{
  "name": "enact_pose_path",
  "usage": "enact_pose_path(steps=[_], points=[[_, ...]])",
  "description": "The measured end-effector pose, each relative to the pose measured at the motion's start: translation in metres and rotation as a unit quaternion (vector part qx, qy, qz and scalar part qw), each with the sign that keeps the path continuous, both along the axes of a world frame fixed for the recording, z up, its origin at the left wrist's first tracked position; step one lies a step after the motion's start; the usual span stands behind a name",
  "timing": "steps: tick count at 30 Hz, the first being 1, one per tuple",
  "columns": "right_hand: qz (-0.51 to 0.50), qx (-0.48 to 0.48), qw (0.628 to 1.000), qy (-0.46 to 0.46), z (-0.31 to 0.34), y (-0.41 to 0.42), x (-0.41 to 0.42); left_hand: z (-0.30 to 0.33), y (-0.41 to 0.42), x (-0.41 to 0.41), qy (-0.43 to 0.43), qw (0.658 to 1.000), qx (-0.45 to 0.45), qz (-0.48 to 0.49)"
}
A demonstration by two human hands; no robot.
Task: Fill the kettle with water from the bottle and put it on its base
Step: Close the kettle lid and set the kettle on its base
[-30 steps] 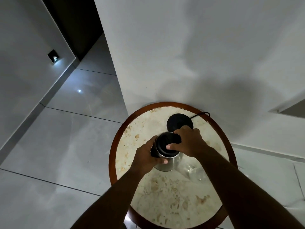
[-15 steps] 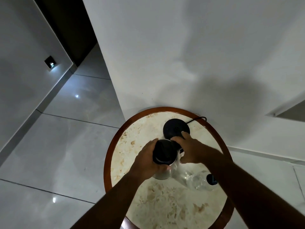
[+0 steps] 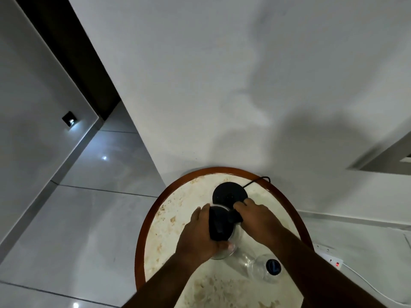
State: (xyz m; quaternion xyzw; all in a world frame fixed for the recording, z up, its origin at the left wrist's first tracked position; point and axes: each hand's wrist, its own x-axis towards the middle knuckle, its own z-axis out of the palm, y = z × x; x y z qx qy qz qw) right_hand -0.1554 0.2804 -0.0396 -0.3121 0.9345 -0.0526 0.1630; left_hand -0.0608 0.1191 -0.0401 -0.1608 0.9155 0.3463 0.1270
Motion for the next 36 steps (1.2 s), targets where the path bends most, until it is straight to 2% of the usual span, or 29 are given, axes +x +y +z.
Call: enact_pose_path(steps=[3, 7, 10, 16, 21, 26, 29, 36], points=[[-0.032, -0.036, 0.999, 0.004, 0.017, 0.011, -0.021, 0.019, 0.007, -0.033, 0.042, 0.999, 0.000, 0.008], [-0.079, -0.095, 0.992, 0.019, 0.032, 0.022, -0.054, 0.043, 0.005, -0.092, 0.049, 0.996, 0.029, -0.067], [-0.112, -0.107, 0.988, 0.020, 0.032, 0.025, -0.072, 0.049, 0.005, -0.122, 0.050, 0.995, 0.022, -0.084], [-0.143, -0.086, 0.986, 0.019, 0.004, 0.025, -0.086, 0.024, 0.009, -0.144, 0.024, 0.995, 0.043, -0.092], [-0.171, -0.132, 0.976, -0.005, -0.016, 0.028, -0.092, 0.006, 0.007, -0.154, 0.017, 0.995, 0.039, -0.089], [-0.243, -0.179, 0.952, -0.052, -0.022, 0.027, -0.098, -0.002, -0.002, -0.157, 0.002, 0.996, 0.046, -0.081], [-0.242, -0.188, 0.949, -0.071, -0.024, 0.033, -0.078, -0.008, -0.005, -0.147, 0.009, 0.994, -0.003, -0.105], [-0.171, -0.164, 0.970, 0.048, -0.027, 0.040, -0.055, -0.021, -0.012, -0.127, 0.051, 0.985, -0.061, -0.152]])
